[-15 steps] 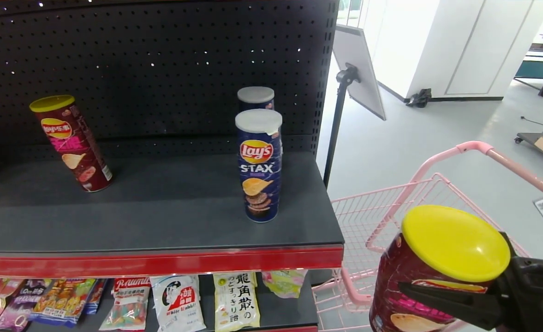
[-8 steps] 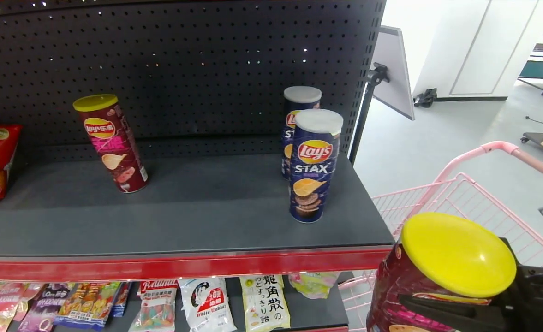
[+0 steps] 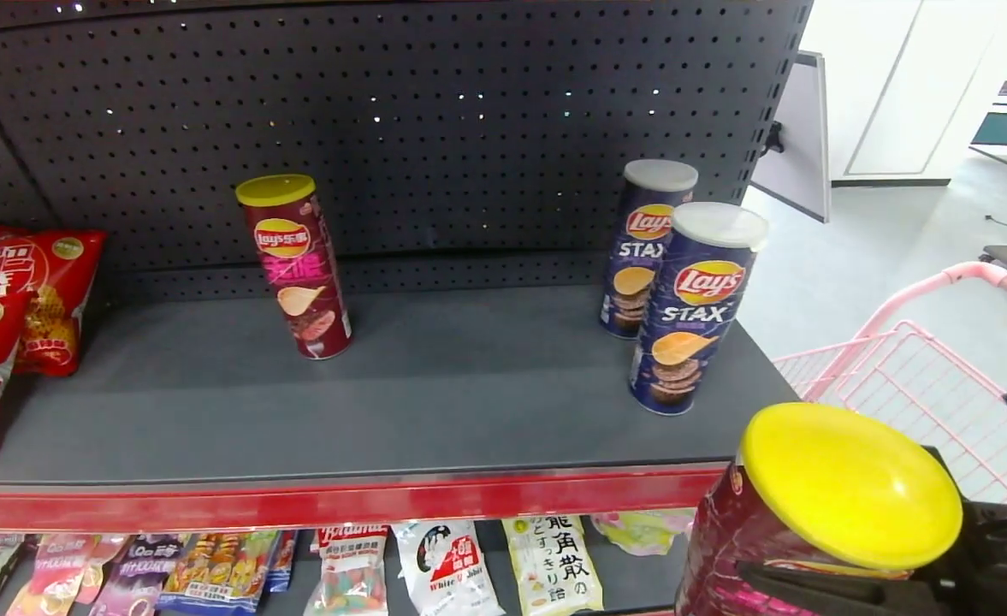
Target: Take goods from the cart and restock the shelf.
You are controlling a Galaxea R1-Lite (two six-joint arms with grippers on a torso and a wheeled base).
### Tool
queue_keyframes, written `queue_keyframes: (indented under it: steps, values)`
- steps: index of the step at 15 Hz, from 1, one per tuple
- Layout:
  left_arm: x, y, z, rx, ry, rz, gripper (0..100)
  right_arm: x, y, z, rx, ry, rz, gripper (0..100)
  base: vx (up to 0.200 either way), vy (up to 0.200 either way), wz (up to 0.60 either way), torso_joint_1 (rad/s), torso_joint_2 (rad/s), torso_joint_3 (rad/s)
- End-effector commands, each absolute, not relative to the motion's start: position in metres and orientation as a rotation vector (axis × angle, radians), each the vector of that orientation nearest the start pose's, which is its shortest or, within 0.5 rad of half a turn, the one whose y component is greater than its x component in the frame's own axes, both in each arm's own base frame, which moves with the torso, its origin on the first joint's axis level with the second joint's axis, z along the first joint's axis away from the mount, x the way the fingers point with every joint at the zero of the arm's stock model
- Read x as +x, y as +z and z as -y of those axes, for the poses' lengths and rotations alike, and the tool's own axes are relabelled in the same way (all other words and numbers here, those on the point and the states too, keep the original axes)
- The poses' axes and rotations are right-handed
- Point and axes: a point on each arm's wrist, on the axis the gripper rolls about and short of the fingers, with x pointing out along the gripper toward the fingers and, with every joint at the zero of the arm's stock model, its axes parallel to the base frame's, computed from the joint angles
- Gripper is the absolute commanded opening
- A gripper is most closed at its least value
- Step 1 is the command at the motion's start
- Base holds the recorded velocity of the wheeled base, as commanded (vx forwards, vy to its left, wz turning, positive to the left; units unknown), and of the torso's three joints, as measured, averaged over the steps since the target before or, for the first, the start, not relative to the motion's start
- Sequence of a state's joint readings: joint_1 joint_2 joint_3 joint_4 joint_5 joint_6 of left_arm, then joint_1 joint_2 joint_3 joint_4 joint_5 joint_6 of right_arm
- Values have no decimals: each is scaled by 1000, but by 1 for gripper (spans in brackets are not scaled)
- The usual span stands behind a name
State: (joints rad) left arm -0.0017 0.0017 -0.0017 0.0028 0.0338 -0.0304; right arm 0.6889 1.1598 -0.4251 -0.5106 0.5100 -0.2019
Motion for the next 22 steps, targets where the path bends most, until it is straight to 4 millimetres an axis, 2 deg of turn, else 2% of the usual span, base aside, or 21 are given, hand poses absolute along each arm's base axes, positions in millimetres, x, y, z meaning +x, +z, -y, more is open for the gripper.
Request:
queue_keyframes:
  steps: [1,15,22]
  values:
    - [-23,76,-1,-31,32,-4,100,114,192,-110,-199,1224,-114,0,0,200,0,2,7,2]
    - [-23,76,-1,-26,32,-4,100,113,190,-109,-199,1225,-118,0,0,200,0,3,1,5]
    - [-23,76,-1,-17,32,-4,100,107,189,-105,-198,1223,-108,0,0,0,0,0,0,0]
